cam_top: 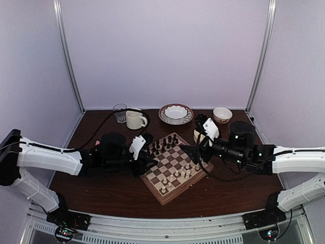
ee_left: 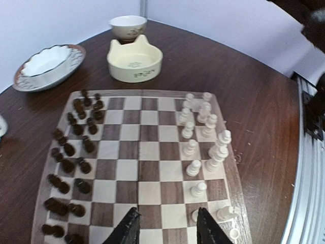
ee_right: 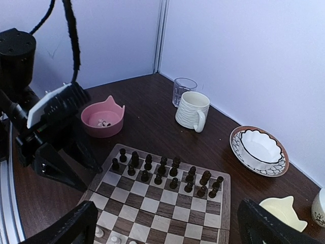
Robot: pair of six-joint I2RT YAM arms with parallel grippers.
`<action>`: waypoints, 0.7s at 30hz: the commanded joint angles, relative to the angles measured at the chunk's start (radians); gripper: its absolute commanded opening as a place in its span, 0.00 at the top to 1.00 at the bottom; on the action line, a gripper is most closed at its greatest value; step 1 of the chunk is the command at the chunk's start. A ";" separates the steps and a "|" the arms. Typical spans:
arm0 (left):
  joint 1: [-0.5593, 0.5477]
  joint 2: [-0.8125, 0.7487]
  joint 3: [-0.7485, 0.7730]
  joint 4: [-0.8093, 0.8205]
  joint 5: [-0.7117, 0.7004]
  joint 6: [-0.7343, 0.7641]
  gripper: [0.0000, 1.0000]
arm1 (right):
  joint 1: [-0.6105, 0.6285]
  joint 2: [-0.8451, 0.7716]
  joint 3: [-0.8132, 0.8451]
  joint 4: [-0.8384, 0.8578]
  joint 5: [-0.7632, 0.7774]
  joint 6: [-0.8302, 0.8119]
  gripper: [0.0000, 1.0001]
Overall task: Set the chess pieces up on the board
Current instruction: Pick up the bishop from the storage box.
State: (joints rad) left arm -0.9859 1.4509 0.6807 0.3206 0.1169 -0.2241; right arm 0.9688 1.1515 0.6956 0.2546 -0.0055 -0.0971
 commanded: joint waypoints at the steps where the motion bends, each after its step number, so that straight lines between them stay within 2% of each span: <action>1: 0.001 -0.131 0.024 -0.256 -0.333 -0.031 0.55 | -0.005 -0.033 -0.005 0.010 0.134 0.060 0.00; 2: 0.009 -0.166 0.022 -0.306 -0.410 -0.047 0.50 | -0.005 -0.041 -0.010 0.009 0.184 0.087 0.01; 3: 0.023 -0.179 0.020 -0.351 -0.440 -0.067 0.49 | -0.005 -0.050 -0.014 0.009 0.208 0.130 0.00; 6: 0.111 -0.227 0.037 -0.542 -0.568 -0.190 0.53 | -0.005 -0.072 -0.048 0.038 0.298 0.223 0.01; 10: 0.297 -0.298 -0.008 -0.601 -0.484 -0.355 0.55 | -0.005 -0.102 -0.074 0.064 0.327 0.197 0.00; 11: 0.327 -0.307 -0.020 -0.605 -0.475 -0.380 0.52 | -0.005 -0.111 -0.076 0.058 0.331 0.197 0.00; 13: 0.373 -0.311 -0.021 -0.642 -0.491 -0.423 0.41 | -0.005 -0.127 -0.080 0.058 0.337 0.201 0.01; 15: 0.398 -0.282 0.011 -0.704 -0.530 -0.449 0.35 | -0.005 -0.131 -0.087 0.063 0.335 0.204 0.00; 17: 0.425 -0.235 0.065 -0.777 -0.544 -0.464 0.35 | -0.005 -0.129 -0.090 0.070 0.331 0.200 0.01; 21: 0.482 -0.155 0.150 -0.847 -0.463 -0.469 0.40 | -0.005 -0.132 -0.092 0.072 0.326 0.200 0.00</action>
State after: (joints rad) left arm -0.5507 1.2392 0.7441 -0.4324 -0.3813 -0.6418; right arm 0.9688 1.0340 0.6147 0.3042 0.2977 0.0868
